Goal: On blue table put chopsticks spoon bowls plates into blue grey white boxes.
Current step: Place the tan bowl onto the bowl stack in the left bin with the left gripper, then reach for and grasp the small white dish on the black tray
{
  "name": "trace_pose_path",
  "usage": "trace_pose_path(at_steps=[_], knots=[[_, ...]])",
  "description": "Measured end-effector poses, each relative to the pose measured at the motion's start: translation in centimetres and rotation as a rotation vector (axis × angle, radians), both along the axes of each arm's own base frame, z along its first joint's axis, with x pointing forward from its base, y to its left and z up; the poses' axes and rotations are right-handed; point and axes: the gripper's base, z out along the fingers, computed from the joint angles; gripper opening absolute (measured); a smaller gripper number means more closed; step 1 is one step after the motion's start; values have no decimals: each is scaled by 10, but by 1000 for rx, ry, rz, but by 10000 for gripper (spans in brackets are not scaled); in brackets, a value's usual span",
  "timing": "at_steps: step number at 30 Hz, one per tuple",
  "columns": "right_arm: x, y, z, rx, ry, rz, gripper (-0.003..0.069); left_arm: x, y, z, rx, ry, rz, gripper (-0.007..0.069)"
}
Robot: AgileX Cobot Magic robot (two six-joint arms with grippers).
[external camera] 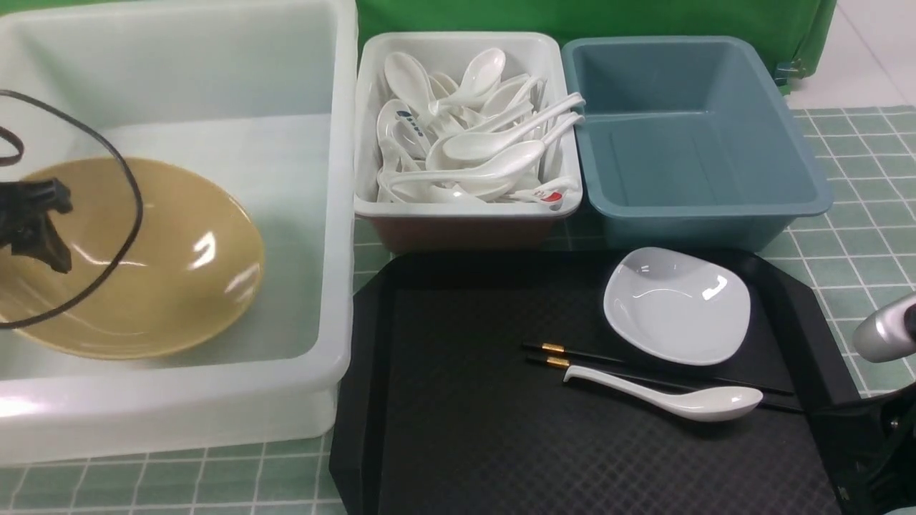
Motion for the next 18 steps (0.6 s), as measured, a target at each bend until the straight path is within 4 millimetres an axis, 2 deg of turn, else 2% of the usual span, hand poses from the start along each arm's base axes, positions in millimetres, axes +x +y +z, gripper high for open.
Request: trace_pose_path(at_steps=[2, 4, 7, 9, 11, 14, 16, 17, 18], knots=[[0, 0, 0, 0, 0, 0, 96, -4, 4, 14, 51, 14, 26, 517], [0, 0, 0, 0, 0, 0, 98, -7, 6, 30, 79, -7, 52, 568], [0, 0, 0, 0, 0, 0, 99, -9, 0, 47, 72, -57, 63, 583], [0, 0, 0, 0, 0, 0, 100, -6, -9, 49, 49, -74, 28, 572], [0, 0, 0, 0, 0, 0, 99, -1, -17, 43, 33, -68, -14, 533], [0, 0, 0, 0, 0, 0, 99, 8, -28, 24, 11, -27, -59, 460], [0, 0, 0, 0, -1, -1, 99, 14, -32, -5, -9, 61, -75, 349], [0, 0, 0, 0, -1, -1, 99, 16, -31, -16, -8, 97, -73, 311], [0, 0, 0, 0, -1, -1, 99, 16, -30, -19, -6, 110, -72, 304]])
